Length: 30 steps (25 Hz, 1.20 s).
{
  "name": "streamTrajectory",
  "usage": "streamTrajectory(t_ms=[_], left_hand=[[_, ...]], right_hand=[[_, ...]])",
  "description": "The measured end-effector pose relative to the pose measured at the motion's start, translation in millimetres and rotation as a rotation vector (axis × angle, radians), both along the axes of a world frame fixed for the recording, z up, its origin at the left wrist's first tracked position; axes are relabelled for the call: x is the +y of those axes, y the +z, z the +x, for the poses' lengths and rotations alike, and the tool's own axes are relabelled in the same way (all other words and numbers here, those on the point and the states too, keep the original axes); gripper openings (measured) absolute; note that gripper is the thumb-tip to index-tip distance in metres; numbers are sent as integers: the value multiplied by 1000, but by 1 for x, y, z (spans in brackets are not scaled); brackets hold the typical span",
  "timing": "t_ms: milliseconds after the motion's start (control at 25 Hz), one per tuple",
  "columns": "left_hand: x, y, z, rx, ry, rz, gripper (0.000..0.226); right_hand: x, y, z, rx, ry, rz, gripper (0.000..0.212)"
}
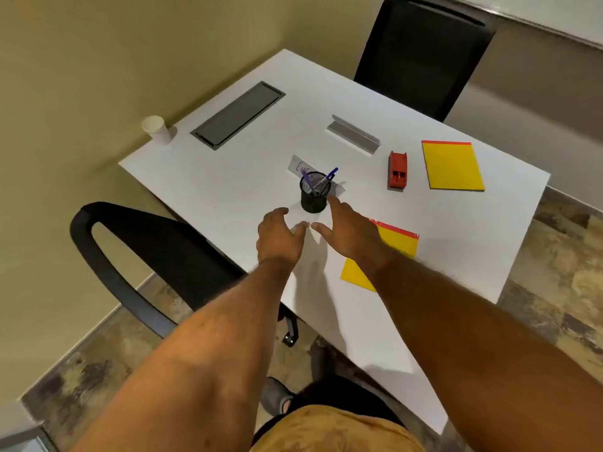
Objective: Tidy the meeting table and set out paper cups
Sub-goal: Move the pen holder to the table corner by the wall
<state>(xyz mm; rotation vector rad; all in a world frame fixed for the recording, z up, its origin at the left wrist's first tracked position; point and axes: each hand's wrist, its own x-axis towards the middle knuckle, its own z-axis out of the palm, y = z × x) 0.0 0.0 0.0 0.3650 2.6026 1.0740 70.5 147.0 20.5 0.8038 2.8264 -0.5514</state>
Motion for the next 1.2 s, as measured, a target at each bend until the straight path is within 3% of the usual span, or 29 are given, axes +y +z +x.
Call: streamTrajectory(t_ms=[400,560,680,840,1040,1200], left_hand=[[14,-1,-66,-27,-199,-89,54],[18,-11,-81,-63,-182,-115,47],[19,-24,-87,-79,-182,-141,44],[25,-32,-100,-114,-113,-112,49],[13,-20,-121,-93,-142,-174,70],[-10,15,-157,-33,-38,-60,90]], right_hand=[[53,-39,-66,-139,119,-100,91],[65,-58,-90,-164,75,-191,73],[70,-73,-94,-40,-24,-262,50],[72,-72,-96,130,-91,-193,34],[57,-42,-120,323,-9,-230,27],[20,-11,-153,466,68,-261,27]])
